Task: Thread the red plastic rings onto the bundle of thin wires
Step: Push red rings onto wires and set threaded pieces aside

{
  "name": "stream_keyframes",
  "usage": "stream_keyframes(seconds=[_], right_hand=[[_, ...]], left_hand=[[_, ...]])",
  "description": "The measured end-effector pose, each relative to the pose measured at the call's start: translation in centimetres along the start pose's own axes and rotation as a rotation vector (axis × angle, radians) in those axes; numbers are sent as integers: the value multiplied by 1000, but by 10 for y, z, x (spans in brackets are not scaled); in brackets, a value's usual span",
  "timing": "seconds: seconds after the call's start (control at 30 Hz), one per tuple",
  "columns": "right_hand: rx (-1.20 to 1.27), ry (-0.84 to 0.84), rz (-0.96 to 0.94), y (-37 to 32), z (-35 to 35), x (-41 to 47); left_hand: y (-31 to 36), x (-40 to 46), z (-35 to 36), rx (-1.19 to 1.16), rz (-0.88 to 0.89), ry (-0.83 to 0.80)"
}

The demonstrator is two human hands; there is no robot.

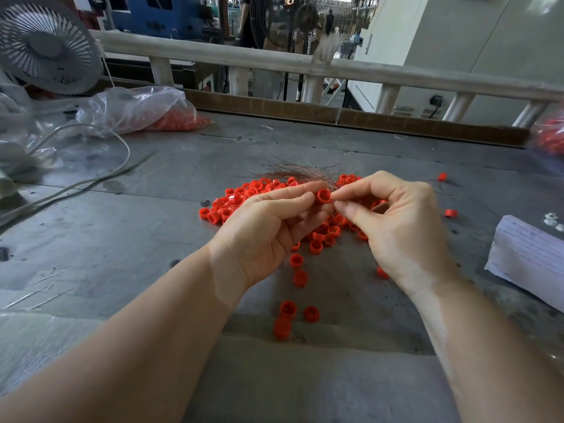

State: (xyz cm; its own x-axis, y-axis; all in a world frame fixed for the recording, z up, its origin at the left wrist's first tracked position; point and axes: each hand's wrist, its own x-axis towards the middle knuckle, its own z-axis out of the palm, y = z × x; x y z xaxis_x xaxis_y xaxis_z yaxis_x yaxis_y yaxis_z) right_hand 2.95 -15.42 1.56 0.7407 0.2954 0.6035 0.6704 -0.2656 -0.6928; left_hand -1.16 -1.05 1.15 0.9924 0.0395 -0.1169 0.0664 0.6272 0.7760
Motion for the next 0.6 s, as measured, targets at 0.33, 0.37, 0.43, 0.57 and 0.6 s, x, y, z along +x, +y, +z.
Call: stream_keyframes(seconds=[0.33, 0.37, 0.43, 0.57, 0.6], right_hand=[[-83, -4, -54, 0, 1, 0], [-86, -4, -59, 0, 1, 0], [-88, -6, -64, 0, 1, 0], [-78, -3, -50, -1, 2, -1], [-68, 3, -40, -1, 2, -1]], left_hand=[[-1, 0, 0, 12, 0, 26], [-1, 0, 0, 12, -3, 27], [-1, -1, 0, 6, -9, 26], [0, -1, 1, -10, -16, 26], [0, 0, 1, -18, -13, 28]])
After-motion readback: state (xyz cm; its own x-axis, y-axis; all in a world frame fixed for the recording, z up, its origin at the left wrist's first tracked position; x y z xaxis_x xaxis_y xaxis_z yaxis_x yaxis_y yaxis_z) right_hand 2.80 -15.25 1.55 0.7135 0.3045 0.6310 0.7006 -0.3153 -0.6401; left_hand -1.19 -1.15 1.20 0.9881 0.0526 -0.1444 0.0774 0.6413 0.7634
